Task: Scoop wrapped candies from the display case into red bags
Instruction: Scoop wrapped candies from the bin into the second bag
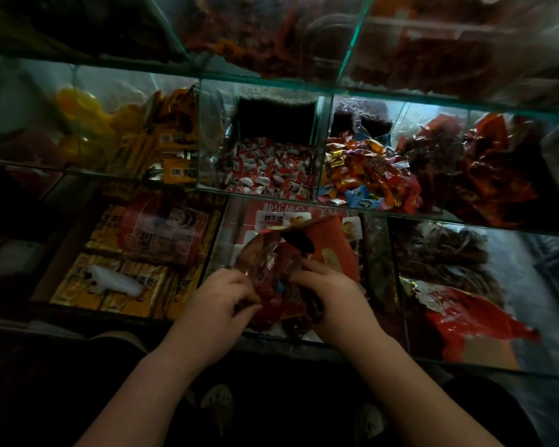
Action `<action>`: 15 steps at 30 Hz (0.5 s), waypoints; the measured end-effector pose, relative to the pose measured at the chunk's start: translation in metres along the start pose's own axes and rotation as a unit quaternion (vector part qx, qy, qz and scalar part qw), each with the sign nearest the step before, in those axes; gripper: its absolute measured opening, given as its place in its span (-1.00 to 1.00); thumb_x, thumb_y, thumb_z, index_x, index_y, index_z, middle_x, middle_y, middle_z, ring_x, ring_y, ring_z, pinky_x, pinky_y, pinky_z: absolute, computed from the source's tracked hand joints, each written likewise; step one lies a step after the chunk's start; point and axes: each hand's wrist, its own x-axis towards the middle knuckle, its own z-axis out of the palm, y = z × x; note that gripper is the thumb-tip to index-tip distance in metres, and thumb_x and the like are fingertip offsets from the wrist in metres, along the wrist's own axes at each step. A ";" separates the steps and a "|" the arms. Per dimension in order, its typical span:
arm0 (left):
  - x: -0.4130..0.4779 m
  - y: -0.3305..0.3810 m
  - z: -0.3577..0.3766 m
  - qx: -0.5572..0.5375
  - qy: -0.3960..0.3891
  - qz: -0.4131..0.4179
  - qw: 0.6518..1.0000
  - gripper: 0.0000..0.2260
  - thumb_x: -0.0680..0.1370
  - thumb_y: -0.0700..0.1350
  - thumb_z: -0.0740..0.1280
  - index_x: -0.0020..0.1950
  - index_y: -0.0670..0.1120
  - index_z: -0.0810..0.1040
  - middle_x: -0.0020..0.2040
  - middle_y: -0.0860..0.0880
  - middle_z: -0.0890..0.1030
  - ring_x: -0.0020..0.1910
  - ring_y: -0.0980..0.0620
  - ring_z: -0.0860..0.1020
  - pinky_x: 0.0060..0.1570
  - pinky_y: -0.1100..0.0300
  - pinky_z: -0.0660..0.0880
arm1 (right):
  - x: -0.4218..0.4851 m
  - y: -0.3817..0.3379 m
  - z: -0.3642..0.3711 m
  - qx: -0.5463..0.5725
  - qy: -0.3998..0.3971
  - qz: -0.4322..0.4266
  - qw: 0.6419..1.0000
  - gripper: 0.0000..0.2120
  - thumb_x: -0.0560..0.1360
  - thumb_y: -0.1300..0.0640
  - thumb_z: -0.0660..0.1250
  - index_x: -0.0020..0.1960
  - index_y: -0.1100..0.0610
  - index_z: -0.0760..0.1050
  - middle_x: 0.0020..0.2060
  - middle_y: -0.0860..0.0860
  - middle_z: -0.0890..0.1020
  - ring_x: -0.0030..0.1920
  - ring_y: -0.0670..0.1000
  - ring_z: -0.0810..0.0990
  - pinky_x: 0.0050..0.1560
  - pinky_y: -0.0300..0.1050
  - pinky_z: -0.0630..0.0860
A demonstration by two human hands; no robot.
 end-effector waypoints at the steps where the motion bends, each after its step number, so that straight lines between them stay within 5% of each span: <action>1: -0.001 0.000 0.002 -0.004 -0.005 0.002 1.000 -0.92 0.47 -0.12 0.56 -0.13 0.01 0.70 -0.07 0.19 0.54 0.05 0.15 0.49 0.10 0.21 0.46 | 0.005 0.001 0.003 -0.001 -0.019 0.013 1.000 -0.57 0.42 0.18 0.55 0.27 -0.03 0.65 0.34 -0.04 0.59 0.30 0.01 0.55 0.20 -0.30 0.37; 5: -0.008 -0.005 0.004 0.003 -0.015 0.000 1.000 -0.91 0.45 -0.14 0.58 -0.15 0.02 0.71 -0.08 0.22 0.53 0.04 0.20 0.47 0.09 0.26 0.46 | 0.031 0.006 0.012 0.009 -0.049 0.021 0.999 -0.62 0.47 0.27 0.49 0.26 0.05 0.65 0.25 -0.01 0.63 0.29 0.03 0.56 0.15 -0.30 0.37; 10: -0.015 -0.011 0.003 0.006 -0.019 -0.017 1.000 -0.90 0.44 -0.18 0.59 -0.14 -0.01 0.73 -0.07 0.18 0.56 0.05 0.16 0.51 0.09 0.20 0.51 | 0.036 0.012 0.022 0.092 -0.059 0.092 0.990 -0.81 0.57 0.13 0.43 0.13 -0.07 0.69 0.12 -0.15 0.70 0.15 -0.15 0.61 0.15 -0.34 0.48; 15: -0.023 -0.011 0.009 -0.003 -0.017 -0.015 1.000 -0.91 0.45 -0.20 0.58 -0.11 -0.04 0.73 -0.03 0.18 0.57 0.08 0.19 0.50 0.11 0.31 0.47 | 0.020 0.018 0.031 0.161 0.012 0.153 0.975 -0.86 0.53 0.12 0.49 0.04 -0.09 0.71 -0.03 -0.27 0.65 -0.06 -0.39 0.55 -0.06 -0.63 0.38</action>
